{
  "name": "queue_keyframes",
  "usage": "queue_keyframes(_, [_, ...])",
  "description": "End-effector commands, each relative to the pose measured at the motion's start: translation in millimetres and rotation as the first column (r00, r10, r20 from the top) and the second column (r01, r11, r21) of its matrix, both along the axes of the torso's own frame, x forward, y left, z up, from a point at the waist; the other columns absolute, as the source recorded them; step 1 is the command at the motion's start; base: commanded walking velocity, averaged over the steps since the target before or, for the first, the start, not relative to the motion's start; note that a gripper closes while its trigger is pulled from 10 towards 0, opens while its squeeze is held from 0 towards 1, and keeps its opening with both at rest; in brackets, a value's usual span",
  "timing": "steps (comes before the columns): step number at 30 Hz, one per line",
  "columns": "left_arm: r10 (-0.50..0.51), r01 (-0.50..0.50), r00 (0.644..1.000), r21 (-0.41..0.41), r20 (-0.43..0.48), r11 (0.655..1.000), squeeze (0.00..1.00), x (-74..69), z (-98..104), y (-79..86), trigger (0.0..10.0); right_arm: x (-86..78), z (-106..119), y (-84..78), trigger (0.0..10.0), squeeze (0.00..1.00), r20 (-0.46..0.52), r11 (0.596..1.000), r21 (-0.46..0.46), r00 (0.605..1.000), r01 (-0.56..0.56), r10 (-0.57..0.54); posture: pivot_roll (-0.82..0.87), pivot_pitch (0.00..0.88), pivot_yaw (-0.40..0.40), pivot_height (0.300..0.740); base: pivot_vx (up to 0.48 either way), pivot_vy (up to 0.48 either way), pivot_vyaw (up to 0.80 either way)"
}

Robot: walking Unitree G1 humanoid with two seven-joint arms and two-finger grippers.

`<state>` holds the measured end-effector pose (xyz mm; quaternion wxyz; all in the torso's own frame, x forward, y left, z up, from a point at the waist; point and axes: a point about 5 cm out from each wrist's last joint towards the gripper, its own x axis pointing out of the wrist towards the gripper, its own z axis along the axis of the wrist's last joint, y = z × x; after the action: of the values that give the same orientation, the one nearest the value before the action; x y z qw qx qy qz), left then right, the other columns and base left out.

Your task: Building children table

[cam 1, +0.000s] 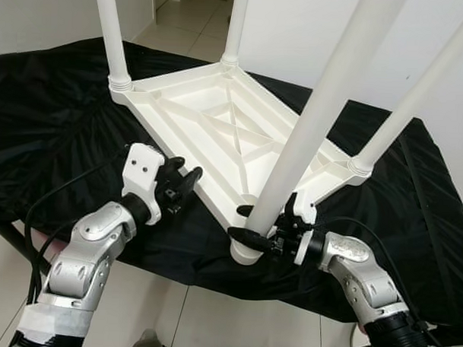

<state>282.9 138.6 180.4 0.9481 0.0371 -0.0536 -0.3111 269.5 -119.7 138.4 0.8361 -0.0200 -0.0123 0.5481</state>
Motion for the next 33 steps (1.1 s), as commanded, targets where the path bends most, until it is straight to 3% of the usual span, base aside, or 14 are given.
queue_keyframes(1, [-0.015,0.015,1.0,0.009,0.002,1.0,0.0,-0.4,-1.5,-4.2,10.0,7.1,0.9,-28.1,0.0,0.0,0.001,0.987,-0.014,0.987,0.158,-0.158,0.16,0.044,-0.089,0.74,0.0,0.0,0.0])
queue_keyframes(4, [-0.018,0.018,1.0,0.009,0.001,1.0,0.0,0.1,-1.7,-4.9,10.0,6.9,-0.1,-36.2,0.0,0.0,0.002,0.983,-0.025,0.983,0.184,-0.184,0.16,0.044,-0.089,0.74,0.0,0.0,0.0])
queue_keyframes(8, [-0.03,0.03,1.0,0.01,0.001,0.999,0.0,1.2,-1.7,-6.0,10.0,7.5,-0.3,-69.4,0.0,0.0,0.016,0.95,-0.052,0.951,0.308,-0.308,0.15,0.043,-0.078,0.74,0.0,0.0,0.0])
queue_keyframes(14, [-0.042,0.042,0.999,0.012,0.002,0.999,0.0,2.6,-1.0,-7.4,10.0,8.2,-3.1,-91.2,0.0,0.0,0.037,0.915,-0.085,0.919,0.393,-0.392,0.14,0.042,-0.07,0.74,0.0,0.0,0.0])
queue_keyframes(20, [-0.045,0.045,0.999,0.014,0.001,0.999,0.0,2.5,-1.0,-6.9,10.0,9.5,-5.9,-102.7,0.0,0.0,0.041,0.887,-0.098,0.892,0.451,-0.449,0.14,0.045,-0.066,0.74,0.0,0.0,0.0])
queue_keyframes(21, [-0.045,0.045,0.999,0.015,0.001,0.999,0.0,2.1,-1.0,-6.5,10.0,9.5,-6.9,-104.4,2.4,0.0,0.04,0.879,-0.099,0.885,0.466,-0.464,0.14,0.046,-0.066,0.74,0.0,0.0,0.0])
queue_keyframes(23, [-0.046,0.046,0.999,0.015,0.001,0.999,0.0,1.8,-1.0,-6.3,10.0,9.5,-7.4,-105.2,2.4,0.0,0.039,0.875,-0.098,0.88,0.474,-0.473,0.14,0.046,-0.066,0.74,0.0,0.0,0.0])
queue_keyframes(24, [-0.047,0.047,0.999,0.016,0.0,0.999,0.0,1.4,-1.2,-6.3,10.0,9.6,-7.8,-102.0,10.0,0.0,0.037,0.872,-0.084,0.876,0.482,-0.481,0.15,0.048,-0.067,0.74,0.0,0.0,0.0])
queue_keyframes(32, [-0.049,0.049,0.999,0.019,-0.003,0.999,0.0,0.3,-1.4,-6.1,10.0,10.1,-12.3,-87.2,10.0,0.0,0.024,0.854,-0.033,0.854,0.52,-0.519,0.15,0.055,-0.069,0.74,0.0,0.0,0.0])
queue_keyframes(33, [-0.048,0.049,0.999,0.019,-0.005,0.999,0.0,-0.2,-1.4,-6.0,10.0,10.6,-14.8,-82.2,10.0,0.0,0.012,0.837,-0.016,0.837,0.548,-0.548,0.16,0.056,-0.069,0.74,0.0,0.0,0.0])
